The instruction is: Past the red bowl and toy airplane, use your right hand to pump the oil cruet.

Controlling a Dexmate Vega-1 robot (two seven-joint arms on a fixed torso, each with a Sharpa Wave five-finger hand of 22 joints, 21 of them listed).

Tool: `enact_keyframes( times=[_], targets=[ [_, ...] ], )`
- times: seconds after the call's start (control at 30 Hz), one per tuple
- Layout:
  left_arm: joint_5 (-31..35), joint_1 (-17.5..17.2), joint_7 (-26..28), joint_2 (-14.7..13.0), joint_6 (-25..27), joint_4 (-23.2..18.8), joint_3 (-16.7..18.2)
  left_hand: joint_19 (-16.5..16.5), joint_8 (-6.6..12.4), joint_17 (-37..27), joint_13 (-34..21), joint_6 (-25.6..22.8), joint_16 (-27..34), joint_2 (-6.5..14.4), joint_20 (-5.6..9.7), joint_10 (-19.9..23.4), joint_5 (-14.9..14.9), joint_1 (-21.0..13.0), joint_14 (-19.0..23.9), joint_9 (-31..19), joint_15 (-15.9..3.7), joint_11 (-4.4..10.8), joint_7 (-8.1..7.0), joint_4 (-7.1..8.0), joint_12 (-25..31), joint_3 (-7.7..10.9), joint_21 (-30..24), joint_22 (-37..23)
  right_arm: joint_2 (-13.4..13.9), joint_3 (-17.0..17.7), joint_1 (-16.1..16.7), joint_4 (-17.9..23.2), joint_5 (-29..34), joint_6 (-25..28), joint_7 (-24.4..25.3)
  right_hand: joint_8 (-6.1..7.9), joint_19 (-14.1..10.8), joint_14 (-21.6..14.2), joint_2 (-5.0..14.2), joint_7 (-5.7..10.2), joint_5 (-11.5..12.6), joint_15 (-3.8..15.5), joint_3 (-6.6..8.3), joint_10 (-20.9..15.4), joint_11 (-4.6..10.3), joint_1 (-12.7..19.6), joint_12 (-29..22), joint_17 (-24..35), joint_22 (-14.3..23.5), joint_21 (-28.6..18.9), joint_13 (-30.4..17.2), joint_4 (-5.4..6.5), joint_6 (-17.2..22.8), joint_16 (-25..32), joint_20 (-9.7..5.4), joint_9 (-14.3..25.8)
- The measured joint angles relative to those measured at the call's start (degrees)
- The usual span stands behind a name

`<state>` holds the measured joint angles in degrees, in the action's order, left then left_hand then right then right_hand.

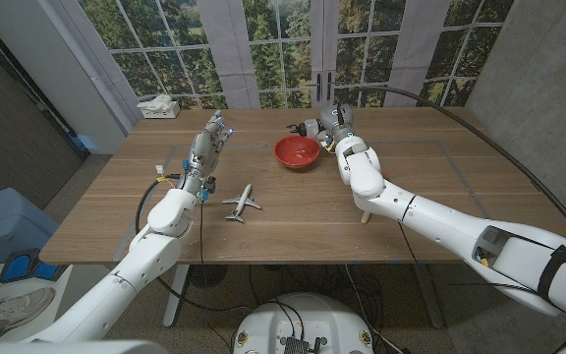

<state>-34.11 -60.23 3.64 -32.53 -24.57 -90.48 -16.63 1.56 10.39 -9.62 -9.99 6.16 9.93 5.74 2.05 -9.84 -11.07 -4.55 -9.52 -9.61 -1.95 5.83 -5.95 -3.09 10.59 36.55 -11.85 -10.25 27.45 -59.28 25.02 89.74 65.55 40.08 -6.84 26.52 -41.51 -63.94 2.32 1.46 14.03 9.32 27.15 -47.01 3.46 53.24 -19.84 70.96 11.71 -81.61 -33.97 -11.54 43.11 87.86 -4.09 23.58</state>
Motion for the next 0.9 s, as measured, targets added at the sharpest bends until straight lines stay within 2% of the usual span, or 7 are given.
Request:
enact_keyframes(
  times=[0.2, 0.47, 0.63, 0.7, 0.73, 0.87, 0.9],
  targets=[
    [-0.15, 0.27, -0.18, 0.03, 0.03, 0.31, -0.02, 0.00, 0.00, 0.00, 0.00, 0.00, 0.00, 0.00, 0.00, 0.00, 0.00, 0.00, 0.00, 0.00, 0.00, 0.00, 0.00, 0.00, 0.00, 0.00, 0.00, 0.00, 0.08, 0.03, 0.00, -0.23, -0.08, -0.19, 0.29, -0.13, -0.66, 0.00, 0.00, 0.00, 0.00, 0.00, 0.24, 0.00, 0.00, 0.00, 0.00, -0.14, -0.49, -0.35, 0.00, -0.24, 0.00, 0.00, -0.21, 0.00],
    [-0.37, 0.78, -0.52, 0.07, 0.22, 0.86, -0.11, 0.00, 0.00, 0.00, 0.00, -0.01, 0.00, 0.00, 0.00, 0.00, 0.00, 0.00, 0.00, 0.00, 0.00, 0.00, 0.01, 0.00, 0.00, 0.00, 0.00, 0.00, 0.57, 0.65, 0.92, -0.73, -0.98, -1.58, 4.66, -5.09, -1.69, 0.00, 0.00, -0.52, -1.69, 0.00, 0.48, 0.00, 0.00, 0.00, 0.00, -0.74, -1.06, -1.55, 0.00, -0.48, 0.52, -2.14, -0.42, 7.38],
    [-0.45, 1.02, -0.70, 0.09, 0.29, 1.14, -0.17, 0.00, 0.00, 0.00, 0.00, -0.01, 0.00, 0.00, 0.00, 0.00, 0.00, 0.00, 0.00, 0.00, 0.00, 0.00, 0.01, -0.01, 0.00, 0.00, 0.00, 0.00, 0.76, 1.02, 1.45, -1.05, -1.42, -2.21, 7.44, -7.39, -1.88, 0.00, 0.00, -0.21, -2.46, 0.00, 0.90, 0.00, 0.00, 0.00, 0.00, -0.95, -1.32, -1.88, 0.00, -0.90, 0.80, -3.91, -0.62, 6.39],
    [-0.47, 1.11, -0.71, 0.11, 0.32, 1.23, -0.19, 0.00, 0.00, 0.00, 0.00, -0.01, 0.00, 0.00, 0.00, 0.00, 0.00, 0.00, 0.00, 0.00, 0.00, 0.00, 0.01, -0.01, 0.00, 0.00, 0.00, 0.00, 0.81, 1.10, 1.57, -1.11, -1.57, -2.30, 8.41, -8.45, -1.88, 0.00, 0.00, 1.18, -2.51, 0.00, 1.02, 0.35, 0.35, 0.00, 0.00, -0.95, -1.32, -1.88, 0.01, -1.02, -0.55, -4.55, -0.62, 5.36],
    [-0.48, 1.15, -0.72, 0.11, 0.34, 1.25, -0.19, 0.00, 0.00, 0.00, 0.00, -0.01, 0.00, 0.00, 0.00, 0.00, 0.00, 0.00, 0.00, 0.00, 0.00, 0.00, 0.01, -0.01, 0.00, -0.01, 0.00, 0.00, 0.82, 1.15, 1.66, -1.19, -1.61, -2.31, 8.79, -8.98, -1.88, 0.02, 0.00, 2.85, -2.52, -0.02, 1.02, 0.76, 0.75, 0.00, 0.00, -0.95, -1.32, -1.88, 0.01, -1.02, 0.18, -4.71, -0.62, 4.88],
    [-0.50, 1.18, -0.72, 0.11, 0.44, 1.28, -0.20, 0.00, 0.00, 0.00, 0.00, -0.01, 0.00, 0.00, 0.00, 0.00, 0.00, 0.00, 0.00, 0.00, 0.00, 0.00, 0.01, -0.01, 0.00, -0.01, 0.00, 0.00, 0.80, 1.18, 1.81, -1.40, -1.64, -2.22, 9.39, -11.02, -2.09, 2.74, 0.00, 4.55, -2.52, 0.05, 1.02, 2.21, 2.20, 0.00, 1.36, -0.95, -1.32, -2.10, 0.01, -1.02, -1.50, -5.37, -0.41, 3.29],
    [-0.50, 1.18, -0.72, 0.11, 0.46, 1.28, -0.20, 0.00, 0.00, 0.00, 0.00, -0.01, 0.00, 0.00, 0.00, 0.00, 0.00, 0.00, 0.00, 0.00, 0.00, 0.00, 0.01, -0.01, 0.00, -0.01, 0.00, 0.00, 0.79, 1.18, 1.82, -1.44, -1.64, -2.09, 9.59, -11.66, -2.11, 5.05, 0.00, 5.33, -2.52, 0.27, 1.02, 2.87, 2.86, 0.00, 2.56, -0.95, -1.32, -2.10, 0.01, -1.02, -1.80, -5.55, -0.43, 2.74]
  ],
)
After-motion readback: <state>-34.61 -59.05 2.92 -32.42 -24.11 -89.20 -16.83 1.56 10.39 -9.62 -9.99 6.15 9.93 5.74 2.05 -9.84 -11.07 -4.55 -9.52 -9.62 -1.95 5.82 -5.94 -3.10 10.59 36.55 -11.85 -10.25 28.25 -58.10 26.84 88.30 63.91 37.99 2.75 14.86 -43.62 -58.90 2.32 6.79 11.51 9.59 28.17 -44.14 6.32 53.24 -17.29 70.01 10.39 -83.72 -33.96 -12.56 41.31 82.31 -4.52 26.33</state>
